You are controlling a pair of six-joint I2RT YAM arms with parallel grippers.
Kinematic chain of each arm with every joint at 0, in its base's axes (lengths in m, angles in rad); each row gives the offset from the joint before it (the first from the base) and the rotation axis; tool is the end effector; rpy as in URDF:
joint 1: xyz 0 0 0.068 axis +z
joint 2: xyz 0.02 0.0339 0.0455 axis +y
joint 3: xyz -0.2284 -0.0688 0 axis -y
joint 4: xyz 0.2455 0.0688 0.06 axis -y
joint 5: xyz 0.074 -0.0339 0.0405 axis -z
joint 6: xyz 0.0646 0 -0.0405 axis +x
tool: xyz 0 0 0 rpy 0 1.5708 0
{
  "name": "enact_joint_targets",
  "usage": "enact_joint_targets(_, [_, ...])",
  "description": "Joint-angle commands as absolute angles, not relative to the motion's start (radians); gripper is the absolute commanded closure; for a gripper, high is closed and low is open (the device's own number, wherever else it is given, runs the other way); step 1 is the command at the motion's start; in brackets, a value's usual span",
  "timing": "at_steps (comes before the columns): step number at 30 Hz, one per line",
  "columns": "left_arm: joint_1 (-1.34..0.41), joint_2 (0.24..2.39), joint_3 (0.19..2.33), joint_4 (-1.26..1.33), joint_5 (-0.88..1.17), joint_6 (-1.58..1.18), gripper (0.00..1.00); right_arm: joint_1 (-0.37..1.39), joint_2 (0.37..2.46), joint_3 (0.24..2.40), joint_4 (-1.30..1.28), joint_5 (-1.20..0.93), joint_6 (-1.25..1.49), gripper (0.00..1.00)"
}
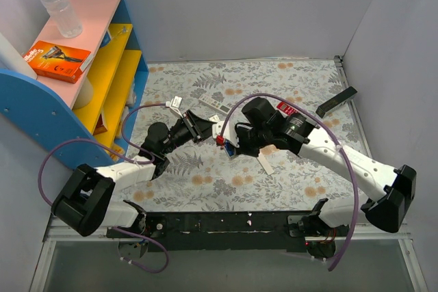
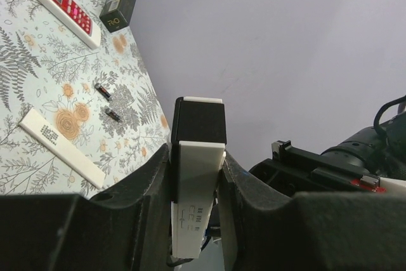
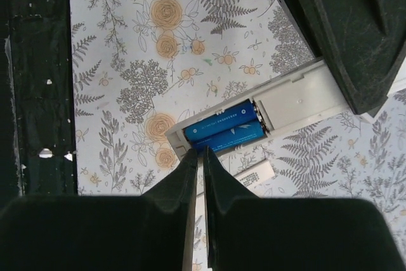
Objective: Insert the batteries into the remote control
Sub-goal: Load the battery into the remote control.
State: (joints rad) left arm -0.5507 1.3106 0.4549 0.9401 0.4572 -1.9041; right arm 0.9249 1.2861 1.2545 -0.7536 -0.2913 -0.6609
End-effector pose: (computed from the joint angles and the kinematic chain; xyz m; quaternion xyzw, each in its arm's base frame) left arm 0.2399 -0.1808 0.1993 -0.2826 0.6183 -0.7269 0.0971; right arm 0.1653 0.2501 0.2889 -0.6902 0.6019 0.1828 0.3578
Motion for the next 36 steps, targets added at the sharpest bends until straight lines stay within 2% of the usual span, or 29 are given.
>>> enact_joint_targets(1, [-0.575, 1.198, 0.551, 1.025, 0.558, -2.080, 1.00, 0.925, 1.377, 1.308, -0.784, -0.287, -0.601, 0.87])
enact_joint_targets(8, [-0.577, 1.149, 0.552, 0.924, 0.554, -1.945, 1.00, 0.923, 1.428, 1.361, -0.793, -0.285, -0.485, 0.85])
enact_joint_targets(13, [-0.575, 1.108, 0.516, 0.705, 0.416, -1.722, 1.00, 0.923, 1.373, 1.378, -0.724, -0.249, -0.350, 0.82])
enact_joint_targets(14, [-0.575, 1.103, 0.503, 0.693, 0.361, -1.701, 1.00, 0.923, 1.344, 1.371, -0.712, -0.242, -0.321, 0.78])
enact_joint_targets(16, [-0.569, 1.106, 0.459, 0.681, 0.318, -1.686, 1.00, 0.923, 1.309, 1.344, -0.672, -0.192, -0.244, 0.60])
enact_joint_targets(17, [-0.568, 1.112, 0.442, 0.689, 0.290, -1.683, 1.00, 0.923, 1.271, 1.330, -0.657, -0.172, -0.223, 0.39])
enact_joint_targets(19, [-0.557, 1.123, 0.413, 0.698, 0.278, -1.687, 1.00, 0.919, 1.232, 1.293, -0.634, -0.111, -0.157, 0.26])
enact_joint_targets(20, [-0.552, 1.127, 0.405, 0.706, 0.275, -1.687, 1.00, 0.908, 1.203, 1.255, -0.621, -0.085, -0.131, 0.15])
enact_joint_targets(22, [-0.540, 1.137, 0.384, 0.713, 0.273, -1.697, 1.00, 0.902, 1.180, 1.221, -0.621, -0.003, -0.045, 0.03])
enact_joint_targets(29, [-0.523, 1.126, 0.330, 0.701, 0.244, -1.713, 1.00, 0.856, 1.129, 1.101, -0.620, 0.110, 0.077, 0.02])
enact_joint_targets(36, [-0.522, 1.132, 0.339, 0.646, 0.225, -1.746, 1.00, 0.871, 1.199, 1.112, -0.523, -0.020, 0.176, 0.02])
